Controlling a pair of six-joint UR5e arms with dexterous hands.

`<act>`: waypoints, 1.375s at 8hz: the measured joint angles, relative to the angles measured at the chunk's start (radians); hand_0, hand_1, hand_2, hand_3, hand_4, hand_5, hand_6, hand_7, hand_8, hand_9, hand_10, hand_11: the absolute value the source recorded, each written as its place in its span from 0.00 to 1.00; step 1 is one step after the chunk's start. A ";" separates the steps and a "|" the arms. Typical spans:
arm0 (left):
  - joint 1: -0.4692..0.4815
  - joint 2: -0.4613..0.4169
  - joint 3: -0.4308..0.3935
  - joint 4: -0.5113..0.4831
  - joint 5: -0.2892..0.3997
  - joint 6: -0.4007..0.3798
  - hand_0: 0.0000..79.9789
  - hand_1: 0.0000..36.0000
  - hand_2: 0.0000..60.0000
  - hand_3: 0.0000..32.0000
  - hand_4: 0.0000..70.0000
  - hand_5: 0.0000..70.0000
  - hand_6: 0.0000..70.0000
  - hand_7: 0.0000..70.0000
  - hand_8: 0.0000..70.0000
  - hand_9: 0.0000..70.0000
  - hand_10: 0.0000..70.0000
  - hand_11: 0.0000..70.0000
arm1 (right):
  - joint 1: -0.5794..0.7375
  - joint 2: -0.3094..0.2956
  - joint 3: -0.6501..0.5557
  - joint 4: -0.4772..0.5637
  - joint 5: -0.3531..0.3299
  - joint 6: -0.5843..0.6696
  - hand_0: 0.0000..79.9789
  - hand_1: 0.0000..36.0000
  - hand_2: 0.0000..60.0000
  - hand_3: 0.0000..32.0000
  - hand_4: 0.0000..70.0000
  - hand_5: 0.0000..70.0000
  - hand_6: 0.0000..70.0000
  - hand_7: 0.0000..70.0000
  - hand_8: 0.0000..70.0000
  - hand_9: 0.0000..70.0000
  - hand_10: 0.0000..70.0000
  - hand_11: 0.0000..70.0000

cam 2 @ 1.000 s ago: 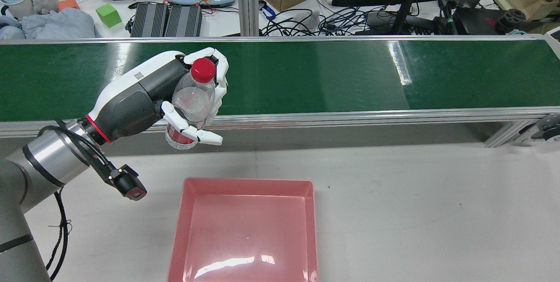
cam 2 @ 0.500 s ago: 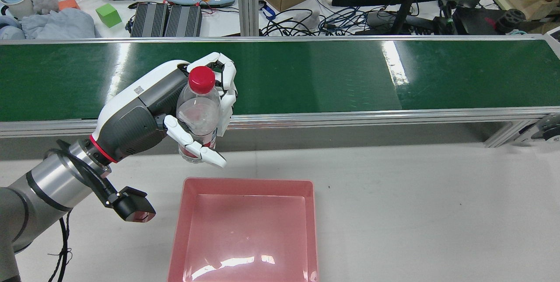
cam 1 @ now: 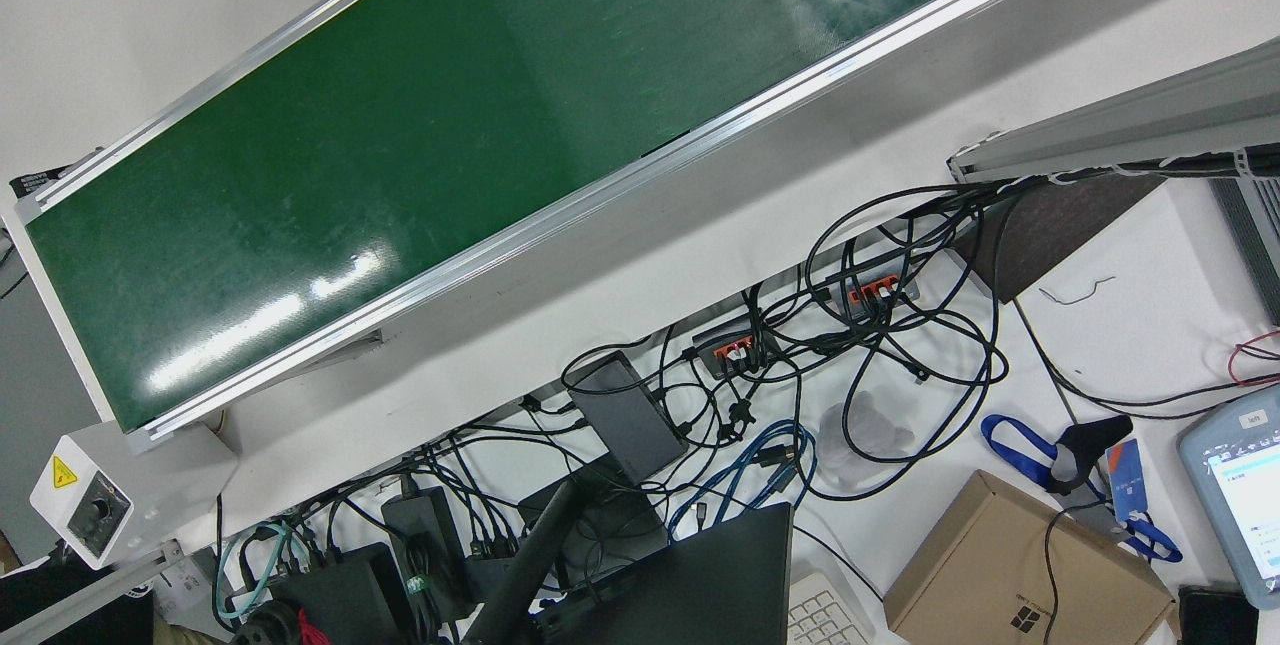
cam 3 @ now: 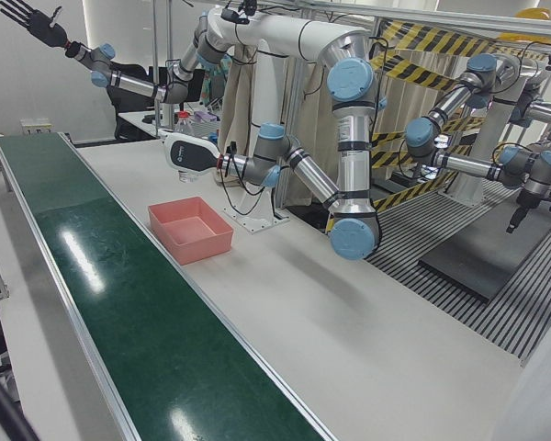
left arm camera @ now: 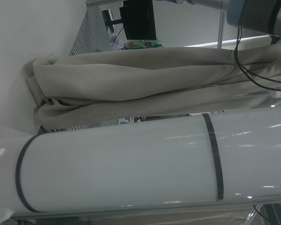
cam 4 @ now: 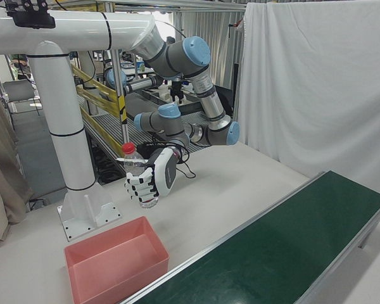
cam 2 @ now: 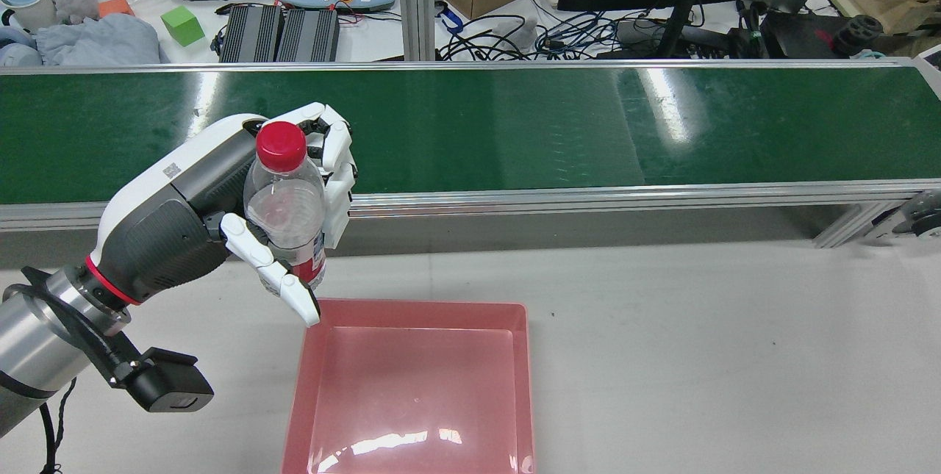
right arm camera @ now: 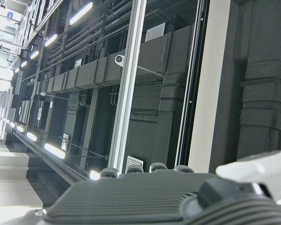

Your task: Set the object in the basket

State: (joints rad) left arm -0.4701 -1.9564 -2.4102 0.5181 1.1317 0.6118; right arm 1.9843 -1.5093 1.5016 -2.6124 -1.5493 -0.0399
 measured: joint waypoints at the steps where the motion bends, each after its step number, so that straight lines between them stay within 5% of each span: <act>1: 0.001 0.000 -0.012 0.033 0.000 0.002 0.59 0.00 0.00 0.00 0.18 1.00 0.56 0.93 0.93 1.00 0.95 1.00 | 0.000 0.000 -0.001 0.000 0.000 0.000 0.00 0.00 0.00 0.00 0.00 0.00 0.00 0.00 0.00 0.00 0.00 0.00; 2: 0.002 -0.001 -0.018 0.058 -0.001 0.003 0.55 0.00 0.00 0.00 0.20 1.00 0.40 0.70 0.72 0.91 0.76 1.00 | -0.001 0.000 -0.001 0.000 0.000 0.000 0.00 0.00 0.00 0.00 0.00 0.00 0.00 0.00 0.00 0.00 0.00 0.00; 3: 0.004 0.002 -0.023 0.071 -0.001 0.003 0.42 0.00 0.00 0.00 0.23 1.00 0.27 0.43 0.52 0.63 0.60 0.83 | -0.001 0.000 -0.001 0.000 0.000 0.000 0.00 0.00 0.00 0.00 0.00 0.00 0.00 0.00 0.00 0.00 0.00 0.00; 4: 0.005 0.005 -0.027 0.078 -0.001 0.003 0.17 0.00 0.00 0.00 0.18 0.88 0.18 0.19 0.36 0.37 0.45 0.62 | -0.001 0.000 0.000 0.000 0.000 0.000 0.00 0.00 0.00 0.00 0.00 0.00 0.00 0.00 0.00 0.00 0.00 0.00; 5: 0.007 0.007 -0.033 0.080 -0.001 0.004 0.08 0.00 0.00 0.01 0.15 0.81 0.16 0.15 0.35 0.35 0.34 0.48 | -0.001 0.000 0.000 0.000 0.000 0.000 0.00 0.00 0.00 0.00 0.00 0.00 0.00 0.00 0.00 0.00 0.00 0.00; 6: 0.009 0.008 -0.037 0.083 -0.002 0.006 0.00 0.00 0.00 0.24 0.08 0.70 0.11 0.10 0.24 0.23 0.24 0.33 | -0.001 0.000 0.000 0.000 0.000 0.000 0.00 0.00 0.00 0.00 0.00 0.00 0.00 0.00 0.00 0.00 0.00 0.00; 7: 0.023 0.007 -0.038 0.089 -0.005 0.006 0.00 0.00 0.00 0.32 0.07 0.63 0.10 0.07 0.19 0.18 0.20 0.26 | -0.001 0.000 0.000 0.000 0.000 0.000 0.00 0.00 0.00 0.00 0.00 0.00 0.00 0.00 0.00 0.00 0.00 0.00; 11: 0.048 0.000 -0.038 0.127 -0.026 0.006 0.00 0.00 0.00 0.39 0.05 0.57 0.07 0.05 0.15 0.12 0.16 0.21 | 0.000 0.000 0.001 0.000 0.000 0.000 0.00 0.00 0.00 0.00 0.00 0.00 0.00 0.00 0.00 0.00 0.00 0.00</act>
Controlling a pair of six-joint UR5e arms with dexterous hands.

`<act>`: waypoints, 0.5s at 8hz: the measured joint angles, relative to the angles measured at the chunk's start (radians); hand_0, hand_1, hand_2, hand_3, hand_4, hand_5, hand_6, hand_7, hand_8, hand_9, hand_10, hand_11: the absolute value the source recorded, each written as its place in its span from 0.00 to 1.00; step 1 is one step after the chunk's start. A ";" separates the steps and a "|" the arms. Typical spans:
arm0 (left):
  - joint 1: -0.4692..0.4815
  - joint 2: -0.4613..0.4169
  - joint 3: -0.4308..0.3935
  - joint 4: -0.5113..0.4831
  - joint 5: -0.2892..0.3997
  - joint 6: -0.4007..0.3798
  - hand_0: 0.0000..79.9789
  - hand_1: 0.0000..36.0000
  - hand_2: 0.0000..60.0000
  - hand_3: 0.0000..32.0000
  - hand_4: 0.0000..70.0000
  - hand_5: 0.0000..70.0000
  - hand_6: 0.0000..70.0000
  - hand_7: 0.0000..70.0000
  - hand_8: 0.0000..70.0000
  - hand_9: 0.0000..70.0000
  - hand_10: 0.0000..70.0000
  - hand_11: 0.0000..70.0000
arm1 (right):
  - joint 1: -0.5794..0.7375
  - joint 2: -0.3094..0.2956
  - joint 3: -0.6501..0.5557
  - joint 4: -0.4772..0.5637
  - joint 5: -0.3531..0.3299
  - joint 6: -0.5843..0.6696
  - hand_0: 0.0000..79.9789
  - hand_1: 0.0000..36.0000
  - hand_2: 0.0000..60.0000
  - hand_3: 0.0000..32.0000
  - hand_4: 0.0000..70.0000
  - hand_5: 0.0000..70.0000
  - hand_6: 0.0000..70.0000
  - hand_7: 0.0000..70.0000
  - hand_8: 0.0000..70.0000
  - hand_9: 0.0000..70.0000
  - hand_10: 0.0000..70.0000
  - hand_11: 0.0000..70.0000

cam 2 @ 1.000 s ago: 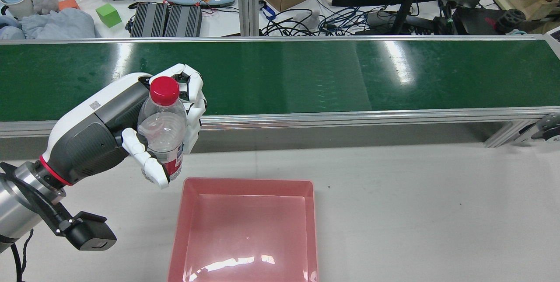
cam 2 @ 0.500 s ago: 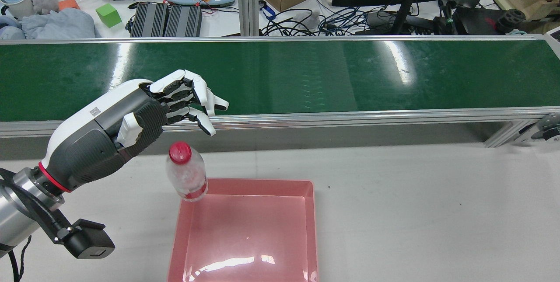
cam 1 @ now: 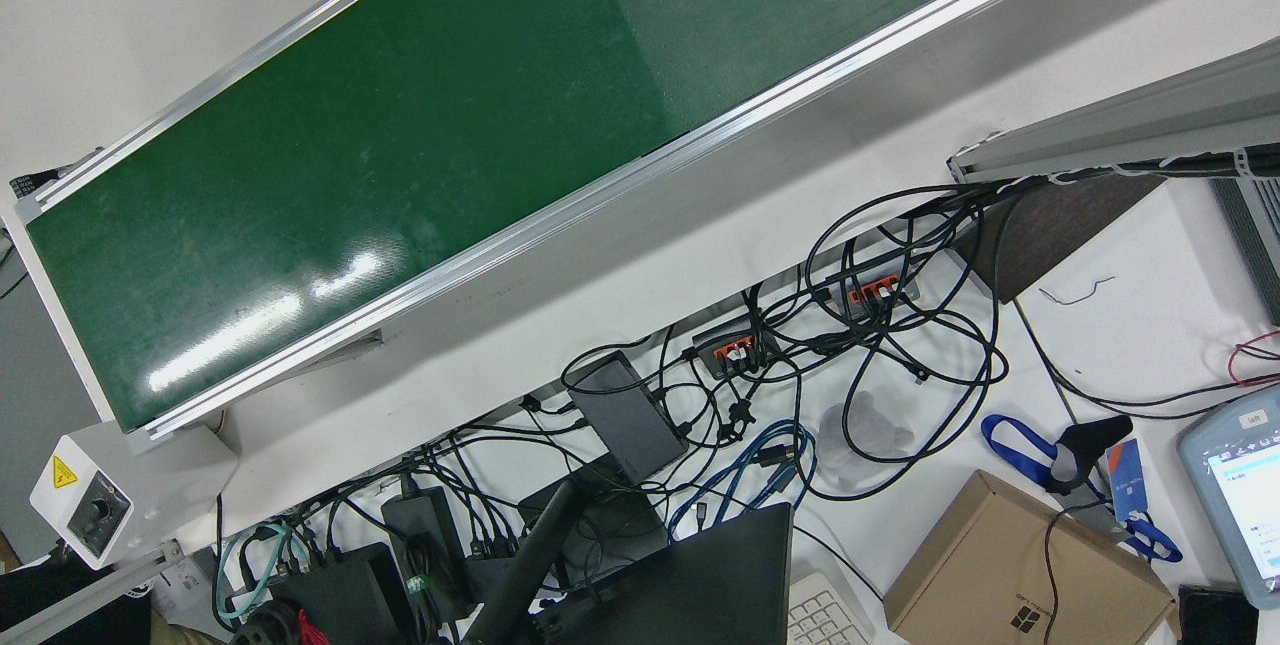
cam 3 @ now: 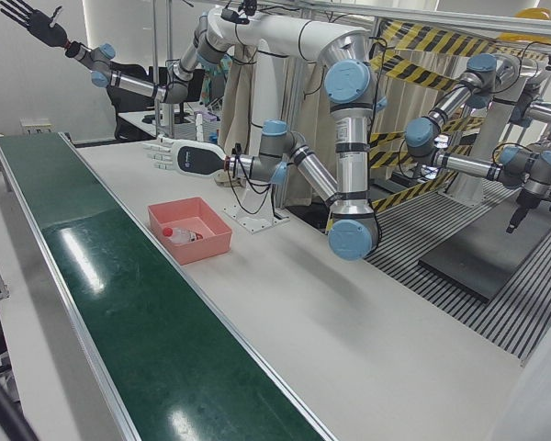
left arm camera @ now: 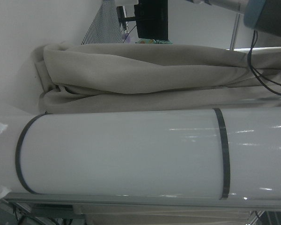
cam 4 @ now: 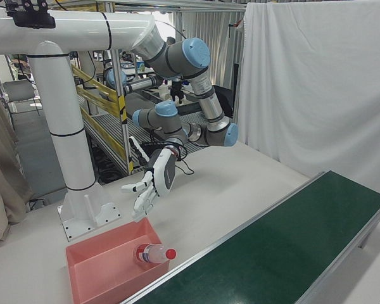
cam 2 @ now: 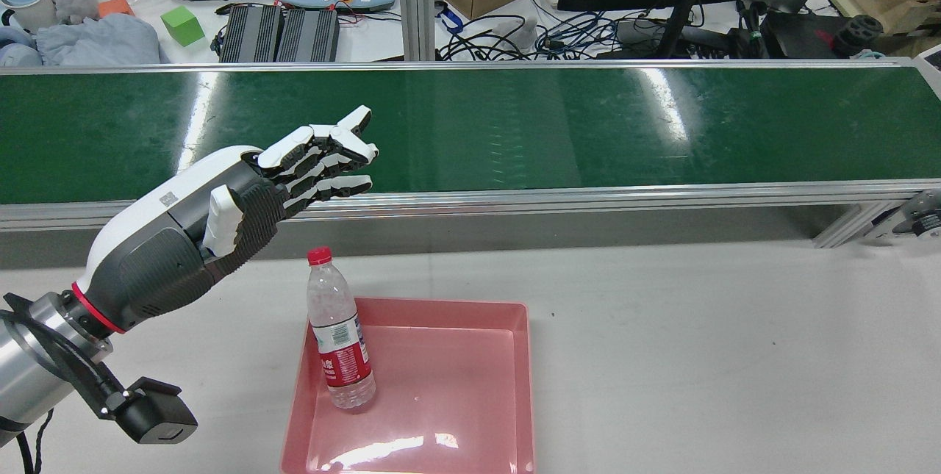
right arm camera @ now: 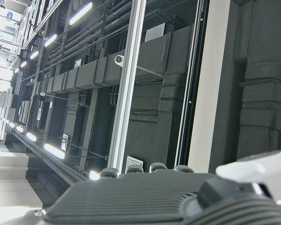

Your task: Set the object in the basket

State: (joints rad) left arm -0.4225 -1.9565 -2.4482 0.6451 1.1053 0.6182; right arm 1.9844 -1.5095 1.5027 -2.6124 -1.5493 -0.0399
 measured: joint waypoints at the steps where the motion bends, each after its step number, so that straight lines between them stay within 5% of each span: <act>1: 0.000 0.000 -0.001 0.001 -0.001 -0.001 0.00 0.00 0.00 0.40 0.04 0.56 0.07 0.04 0.14 0.11 0.16 0.21 | 0.000 0.000 0.000 0.000 0.000 0.000 0.00 0.00 0.00 0.00 0.00 0.00 0.00 0.00 0.00 0.00 0.00 0.00; 4: 0.000 -0.003 -0.005 0.011 0.000 -0.003 0.00 0.00 0.00 0.36 0.09 0.56 0.09 0.05 0.16 0.12 0.17 0.23 | 0.000 0.000 0.000 0.000 0.000 0.000 0.00 0.00 0.00 0.00 0.00 0.00 0.00 0.00 0.00 0.00 0.00 0.00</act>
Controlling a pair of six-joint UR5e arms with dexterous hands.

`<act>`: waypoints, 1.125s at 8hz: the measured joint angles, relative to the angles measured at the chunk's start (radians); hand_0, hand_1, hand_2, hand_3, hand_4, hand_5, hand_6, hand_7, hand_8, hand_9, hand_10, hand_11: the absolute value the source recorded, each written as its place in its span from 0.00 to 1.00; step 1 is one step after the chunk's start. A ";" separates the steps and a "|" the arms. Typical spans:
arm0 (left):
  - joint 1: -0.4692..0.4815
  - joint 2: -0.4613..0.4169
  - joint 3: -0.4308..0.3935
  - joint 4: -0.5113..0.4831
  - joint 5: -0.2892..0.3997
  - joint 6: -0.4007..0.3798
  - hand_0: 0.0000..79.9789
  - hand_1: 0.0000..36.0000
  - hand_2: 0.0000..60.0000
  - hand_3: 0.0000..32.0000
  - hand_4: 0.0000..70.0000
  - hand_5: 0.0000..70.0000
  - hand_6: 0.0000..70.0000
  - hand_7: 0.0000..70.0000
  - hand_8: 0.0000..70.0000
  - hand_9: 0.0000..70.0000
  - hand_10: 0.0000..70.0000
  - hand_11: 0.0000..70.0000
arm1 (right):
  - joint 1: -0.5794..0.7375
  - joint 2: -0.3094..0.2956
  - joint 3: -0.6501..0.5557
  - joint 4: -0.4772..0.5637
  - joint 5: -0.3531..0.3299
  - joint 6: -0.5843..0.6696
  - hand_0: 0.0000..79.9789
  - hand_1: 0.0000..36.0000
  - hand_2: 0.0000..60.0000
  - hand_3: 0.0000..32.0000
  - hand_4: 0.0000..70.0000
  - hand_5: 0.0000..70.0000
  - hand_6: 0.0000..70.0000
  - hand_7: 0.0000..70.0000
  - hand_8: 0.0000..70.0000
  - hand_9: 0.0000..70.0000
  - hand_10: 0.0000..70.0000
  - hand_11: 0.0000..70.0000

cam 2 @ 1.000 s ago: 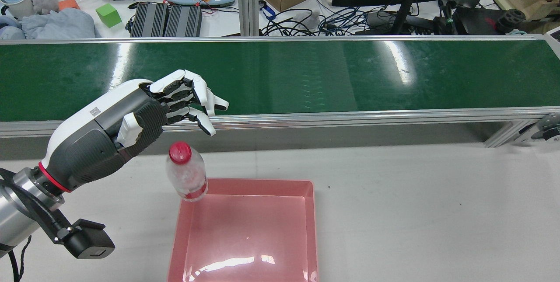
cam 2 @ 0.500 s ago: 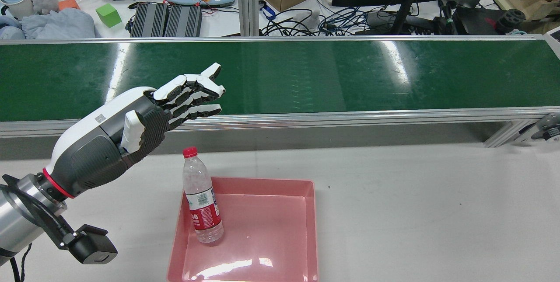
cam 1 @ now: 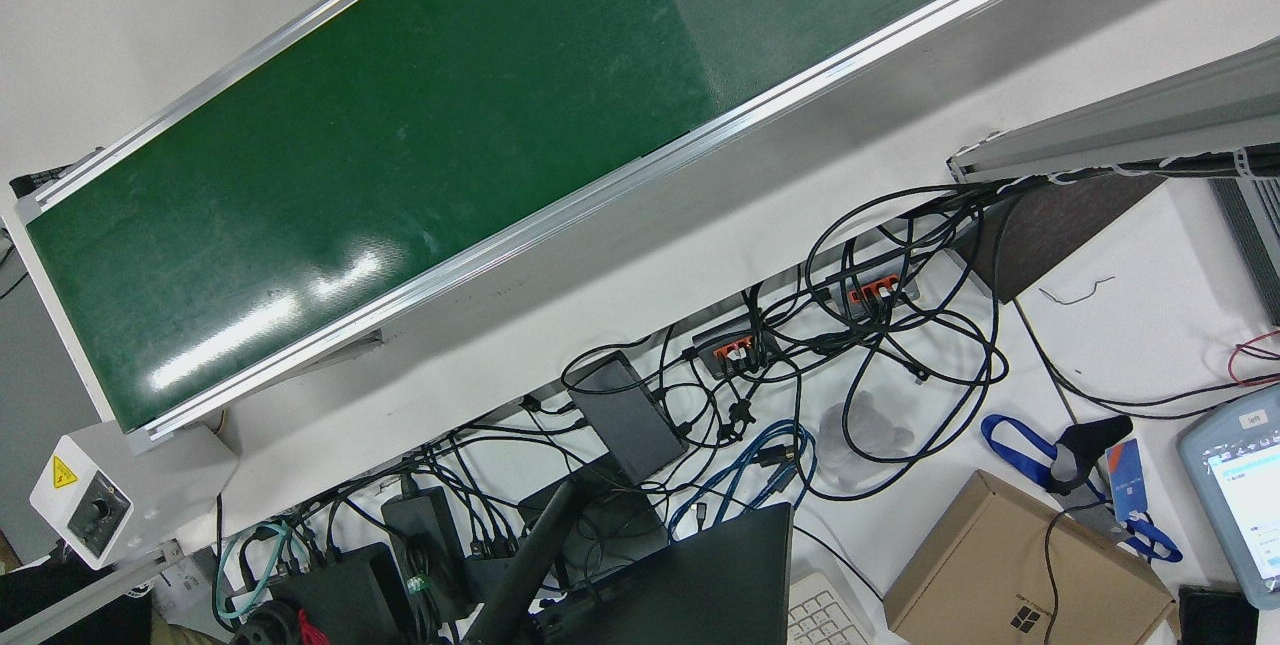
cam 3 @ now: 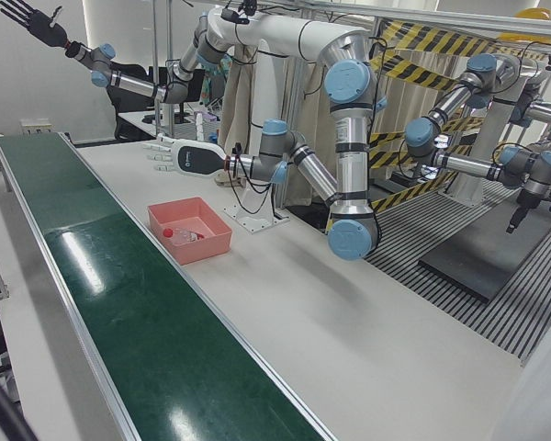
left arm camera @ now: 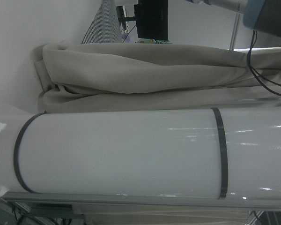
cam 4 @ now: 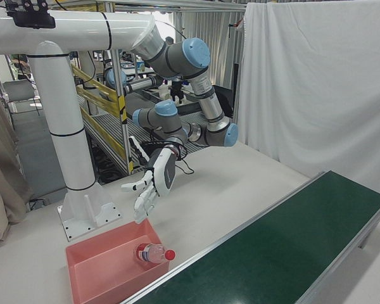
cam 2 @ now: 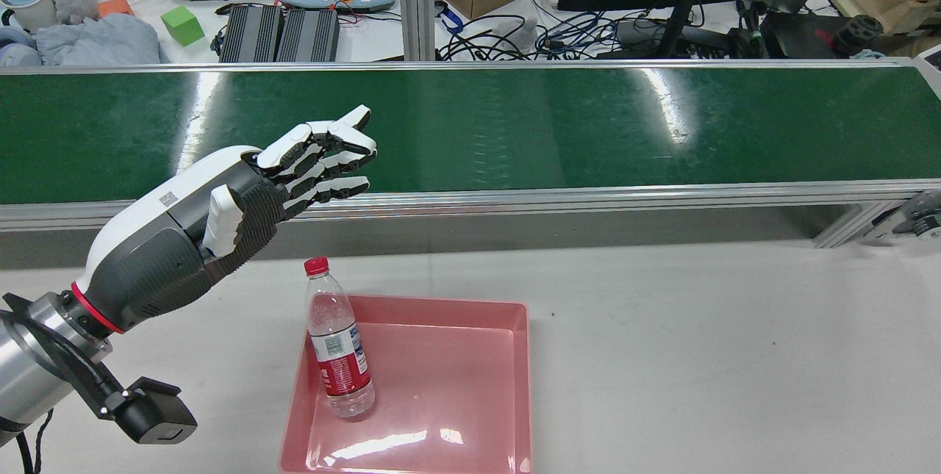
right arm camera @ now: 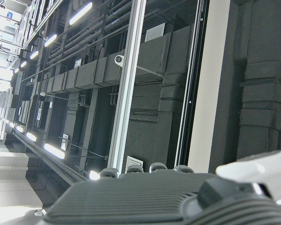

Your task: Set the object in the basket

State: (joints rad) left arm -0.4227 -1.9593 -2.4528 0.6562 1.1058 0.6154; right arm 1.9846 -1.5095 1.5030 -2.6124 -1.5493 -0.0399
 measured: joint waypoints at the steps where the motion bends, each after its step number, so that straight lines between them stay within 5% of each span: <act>1: 0.000 0.000 -0.001 0.002 0.000 0.000 0.00 0.00 0.00 0.37 0.09 0.55 0.09 0.05 0.17 0.12 0.16 0.22 | 0.000 0.000 0.000 0.000 0.000 0.000 0.00 0.00 0.00 0.00 0.00 0.00 0.00 0.00 0.00 0.00 0.00 0.00; 9: 0.000 -0.001 -0.001 0.006 -0.001 -0.002 0.00 0.00 0.00 0.38 0.04 0.53 0.06 0.05 0.13 0.11 0.16 0.22 | -0.001 0.000 -0.002 0.000 0.000 0.000 0.00 0.00 0.00 0.00 0.00 0.00 0.00 0.00 0.00 0.00 0.00 0.00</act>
